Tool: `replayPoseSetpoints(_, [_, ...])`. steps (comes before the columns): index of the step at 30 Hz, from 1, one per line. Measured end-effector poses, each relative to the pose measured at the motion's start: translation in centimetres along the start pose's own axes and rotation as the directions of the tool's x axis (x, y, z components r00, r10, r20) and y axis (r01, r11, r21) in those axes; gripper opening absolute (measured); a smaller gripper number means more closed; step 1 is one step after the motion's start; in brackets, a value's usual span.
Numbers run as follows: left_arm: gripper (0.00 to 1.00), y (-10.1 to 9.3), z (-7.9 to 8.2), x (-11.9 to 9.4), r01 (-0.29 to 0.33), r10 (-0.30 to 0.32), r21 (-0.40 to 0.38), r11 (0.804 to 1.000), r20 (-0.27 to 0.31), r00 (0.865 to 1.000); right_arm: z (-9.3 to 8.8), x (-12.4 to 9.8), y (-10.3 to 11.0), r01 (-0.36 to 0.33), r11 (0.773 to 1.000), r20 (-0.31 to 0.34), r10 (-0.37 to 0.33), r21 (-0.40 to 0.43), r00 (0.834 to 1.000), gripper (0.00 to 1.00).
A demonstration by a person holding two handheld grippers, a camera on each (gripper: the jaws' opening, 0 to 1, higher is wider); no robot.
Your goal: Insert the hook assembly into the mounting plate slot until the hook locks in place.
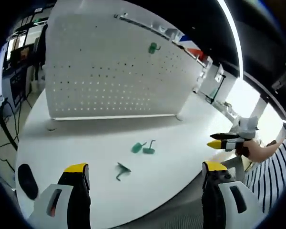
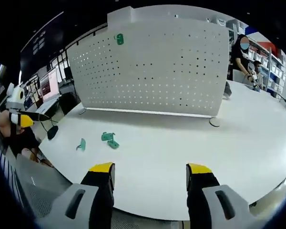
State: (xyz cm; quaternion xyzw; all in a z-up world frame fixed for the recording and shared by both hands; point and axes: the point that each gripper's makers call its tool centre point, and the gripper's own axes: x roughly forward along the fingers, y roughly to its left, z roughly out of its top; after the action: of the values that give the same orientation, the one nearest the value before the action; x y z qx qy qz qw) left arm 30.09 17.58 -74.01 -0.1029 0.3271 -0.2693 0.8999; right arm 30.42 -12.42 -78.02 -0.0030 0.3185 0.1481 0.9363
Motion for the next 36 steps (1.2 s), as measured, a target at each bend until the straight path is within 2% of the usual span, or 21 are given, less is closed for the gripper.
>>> replayPoseSetpoints(9, [1.0, 0.3, -1.4, -0.1, -0.018, 0.017, -0.023, 1.0, -0.035, 0.999, -0.8, 0.3, 2.3, -0.103, 0.994, -0.07, 0.1, -0.035, 0.992, 0.55])
replayPoseSetpoints(16, [1.0, 0.7, -1.9, -0.2, -0.029, 0.027, -0.032, 0.999, -0.044, 0.999, 0.1, 1.4, 4.9, -0.194, 0.981, -0.086, 0.192, -0.014, 0.978, 0.49])
replayPoseSetpoints(18, [1.0, 0.7, -2.0, -0.1, -0.029, 0.027, -0.035, 0.999, -0.044, 0.999, 0.2, 2.3, 6.1, -0.237, 0.971, -0.093, 0.235, -0.019, 0.968, 0.46])
replayPoseSetpoints(20, [1.0, 0.6, -2.1, 0.1, -0.027, 0.025, -0.039, 0.999, -0.049, 0.998, -0.5, 3.5, 7.1, -0.272, 0.962, -0.14, 0.27, -0.001, 0.953, 0.46])
replayPoseSetpoints(21, [1.0, 0.6, -2.1, 0.2, -0.025, 0.023, -0.039, 0.999, -0.051, 0.998, -0.2, 4.2, 7.7, -0.286, 0.958, -0.133, 0.284, 0.0, 0.95, 0.46])
replayPoseSetpoints(28, [0.99, 0.8, -1.6, 0.1, -0.033, 0.031, -0.031, 0.999, -0.04, 0.999, 0.4, 7.5, 11.1, -0.351, 0.936, -0.146, 0.345, -0.017, 0.927, 0.43])
replayPoseSetpoints(31, [0.99, 1.1, -1.9, 0.1, -0.037, 0.035, -0.032, 0.999, -0.055, 0.998, 0.5, 8.8, 12.2, -0.371, 0.928, -0.159, 0.363, -0.028, 0.918, 0.42])
replayPoseSetpoints(33, [0.99, 1.4, -2.2, 0.1, -0.042, 0.039, -0.034, 0.999, -0.067, 0.997, 0.2, 9.5, 13.1, -0.4, 0.917, -0.18, 0.391, -0.015, 0.903, 0.39])
replayPoseSetpoints(36, [0.99, 1.7, -2.5, 0.1, -0.046, 0.043, -0.036, 0.998, -0.077, 0.996, 0.3, 10.5, 13.7, -0.404, 0.915, -0.184, 0.395, -0.01, 0.9, 0.38])
